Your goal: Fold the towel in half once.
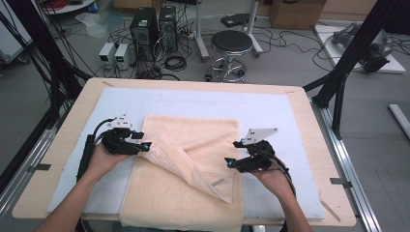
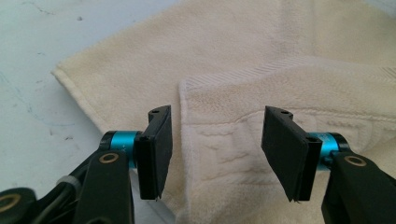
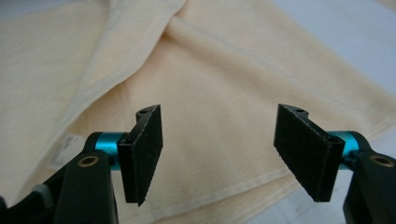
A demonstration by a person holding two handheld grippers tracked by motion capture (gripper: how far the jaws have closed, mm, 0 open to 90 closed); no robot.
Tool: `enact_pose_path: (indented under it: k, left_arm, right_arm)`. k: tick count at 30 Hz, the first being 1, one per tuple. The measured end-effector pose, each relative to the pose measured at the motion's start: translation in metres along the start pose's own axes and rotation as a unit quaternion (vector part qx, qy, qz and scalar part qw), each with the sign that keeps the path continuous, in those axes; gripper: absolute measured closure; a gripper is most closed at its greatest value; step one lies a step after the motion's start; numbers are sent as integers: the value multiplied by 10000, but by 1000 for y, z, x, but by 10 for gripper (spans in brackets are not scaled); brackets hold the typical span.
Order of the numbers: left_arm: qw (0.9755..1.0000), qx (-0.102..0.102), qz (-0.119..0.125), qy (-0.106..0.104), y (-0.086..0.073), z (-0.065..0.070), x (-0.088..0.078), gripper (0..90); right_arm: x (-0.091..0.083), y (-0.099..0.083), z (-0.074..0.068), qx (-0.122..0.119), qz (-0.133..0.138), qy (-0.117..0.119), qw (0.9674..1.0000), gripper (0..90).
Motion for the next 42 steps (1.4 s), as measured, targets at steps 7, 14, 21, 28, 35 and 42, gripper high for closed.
enact_pose_path:
  k: [7, 14, 21, 28, 35, 42]
  left_arm:
    - [9995, 74, -163, -262, -2, 7, 9, 505]
    - [9986, 168, -232, -434, -5, 15, 14, 687]
    - [9989, 359, -64, -309, -6, 24, 3, 834]
    - [9977, 543, 325, -224, 5, 45, -21, 835]
    - [9949, 689, 563, -483, 1, 81, -46, 827]
    - [9957, 629, 418, -534, -12, 87, -46, 551]
  right_arm:
    - [10, -31, -16, -266, -474, 261, 9982, 418]
    - [24, -50, -22, -414, -799, 499, 9947, 552]
    - [22, -50, -19, -455, -703, 631, 9945, 848]
    - [2, -40, -19, -538, -488, 624, 9954, 860]
    - [-31, -33, -18, -479, -267, 687, 9961, 858]
    - [-24, -48, -18, -303, -278, 716, 9966, 707]
Point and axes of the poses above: each handheld gripper's, and its own axes: x roughly forward along the jaws, y roughly out of its top, z roughly to its right, the point moved 5 cm from there along x, roughly forward along the jaws, and after that the axes turned 11 degrees about x, right-handed, at the moved point
